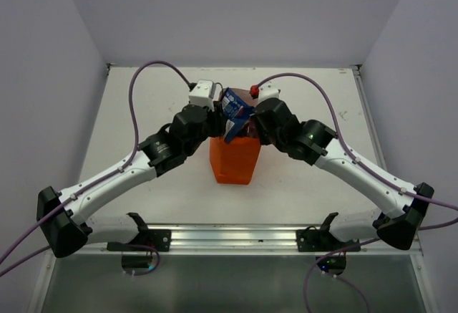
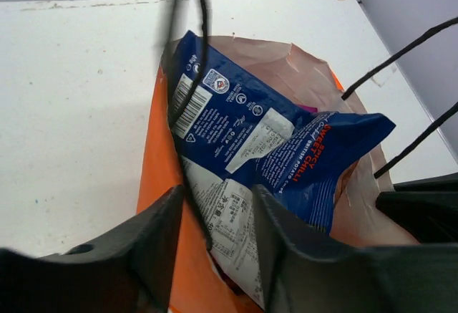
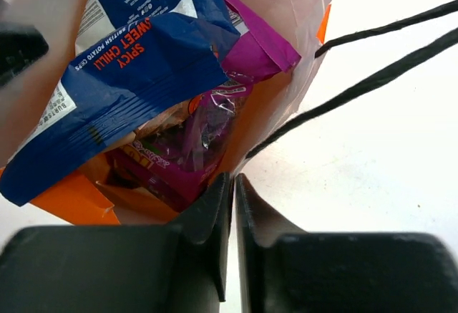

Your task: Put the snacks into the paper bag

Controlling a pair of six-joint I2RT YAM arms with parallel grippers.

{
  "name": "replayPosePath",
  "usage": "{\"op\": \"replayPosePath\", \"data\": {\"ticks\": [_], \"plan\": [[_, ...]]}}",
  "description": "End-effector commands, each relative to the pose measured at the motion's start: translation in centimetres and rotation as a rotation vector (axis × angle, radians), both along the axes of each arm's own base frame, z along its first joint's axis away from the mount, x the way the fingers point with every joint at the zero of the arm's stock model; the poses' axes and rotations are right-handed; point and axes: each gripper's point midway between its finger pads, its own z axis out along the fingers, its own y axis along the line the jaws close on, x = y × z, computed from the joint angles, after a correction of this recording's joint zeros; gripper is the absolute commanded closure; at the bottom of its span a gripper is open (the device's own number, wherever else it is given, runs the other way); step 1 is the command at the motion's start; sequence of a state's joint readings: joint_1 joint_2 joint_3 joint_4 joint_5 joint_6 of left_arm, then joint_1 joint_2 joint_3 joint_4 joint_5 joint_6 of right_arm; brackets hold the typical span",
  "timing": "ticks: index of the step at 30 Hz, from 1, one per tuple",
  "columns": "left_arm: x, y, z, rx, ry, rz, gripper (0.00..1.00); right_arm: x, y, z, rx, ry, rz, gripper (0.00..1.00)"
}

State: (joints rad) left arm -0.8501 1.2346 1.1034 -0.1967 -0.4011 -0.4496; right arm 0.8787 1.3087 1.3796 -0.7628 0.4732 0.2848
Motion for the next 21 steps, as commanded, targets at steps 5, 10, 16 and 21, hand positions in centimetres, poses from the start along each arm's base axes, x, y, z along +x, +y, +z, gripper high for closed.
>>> {"op": "replayPosePath", "data": {"ticks": [5, 10, 16, 21], "plan": [[-0.2, 5.7, 2.2, 0.049, -0.089, 0.22, 0.32, 0.7, -0.8, 3.4, 0.044, -0.121, -0.026, 0.67], [-1.1, 7.9, 2.2, 0.034, -0.114, 0.275, 0.3, 0.5, -1.0, 4.3, 0.079, -0.152, -0.024, 0.57], [-1.8, 9.0, 3.9, -0.007, -0.162, 0.281, 0.29, -0.2, -1.4, 6.5, 0.152, -0.199, -0.01, 0.54], [-2.0, 8.8, 4.0, -0.029, -0.159, 0.264, 0.29, -0.4, -1.9, 6.6, 0.149, -0.206, -0.019, 0.54]]}}
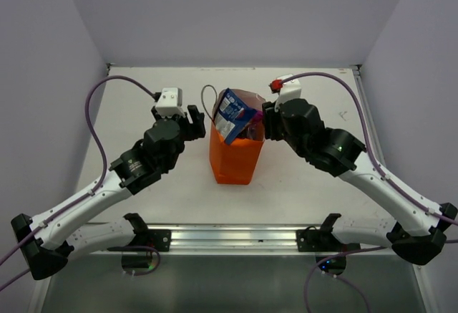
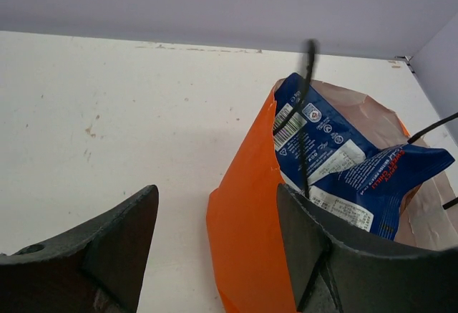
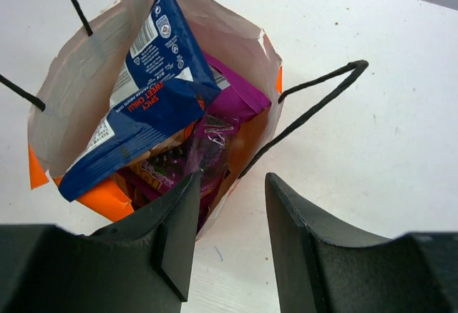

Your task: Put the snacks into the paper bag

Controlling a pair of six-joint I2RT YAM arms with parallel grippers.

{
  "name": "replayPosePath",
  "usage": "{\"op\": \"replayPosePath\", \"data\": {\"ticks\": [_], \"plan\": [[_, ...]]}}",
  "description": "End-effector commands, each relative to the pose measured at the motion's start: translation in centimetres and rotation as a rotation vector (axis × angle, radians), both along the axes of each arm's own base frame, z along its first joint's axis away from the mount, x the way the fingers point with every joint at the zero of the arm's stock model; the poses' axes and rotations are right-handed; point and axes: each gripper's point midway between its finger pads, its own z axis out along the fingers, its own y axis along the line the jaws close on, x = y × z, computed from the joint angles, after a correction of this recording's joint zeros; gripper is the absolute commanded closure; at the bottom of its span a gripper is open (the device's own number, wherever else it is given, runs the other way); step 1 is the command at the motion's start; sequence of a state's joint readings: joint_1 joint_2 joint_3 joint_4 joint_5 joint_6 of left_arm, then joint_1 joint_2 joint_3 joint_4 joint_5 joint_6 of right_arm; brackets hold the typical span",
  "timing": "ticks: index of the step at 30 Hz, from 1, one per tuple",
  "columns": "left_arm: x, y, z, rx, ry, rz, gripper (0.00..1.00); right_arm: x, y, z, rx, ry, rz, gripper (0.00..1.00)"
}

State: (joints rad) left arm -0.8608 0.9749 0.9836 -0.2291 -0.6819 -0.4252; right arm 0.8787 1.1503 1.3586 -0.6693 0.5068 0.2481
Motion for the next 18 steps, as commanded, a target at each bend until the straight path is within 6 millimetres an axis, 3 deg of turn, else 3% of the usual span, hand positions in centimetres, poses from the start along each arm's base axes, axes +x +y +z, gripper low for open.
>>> {"op": "replayPosePath", "data": {"ticks": [1, 7, 11, 15, 18], "plan": [[-0.2, 0.2, 1.0, -0.028, -0.033, 0.004, 0.29, 0.2, -0.3, 0.6, 0.006, -0.033, -0.018, 0.54], [-1.5, 1.2, 5.0, -0.089, -0.186, -0.047, 0.29, 0.1, -2.2, 0.1, -0.034, -0.037, -0.088, 0.54], [-2.9, 3.9, 7.5, -0.137, -0.298, -0.009, 0.29, 0.1, -2.3, -0.1, -0.017, -0.047, -0.094, 0.53], [-3.5, 5.5, 7.6, -0.128, -0.308, 0.032, 0.29, 0.2, -2.0, -0.6, -0.028, -0.034, -0.091, 0.53], [-4.1, 6.7, 8.2, -0.149, -0.323, 0.057, 0.29, 0.2, -3.5, -0.3, -0.046, -0.045, -0.156, 0.54]]}}
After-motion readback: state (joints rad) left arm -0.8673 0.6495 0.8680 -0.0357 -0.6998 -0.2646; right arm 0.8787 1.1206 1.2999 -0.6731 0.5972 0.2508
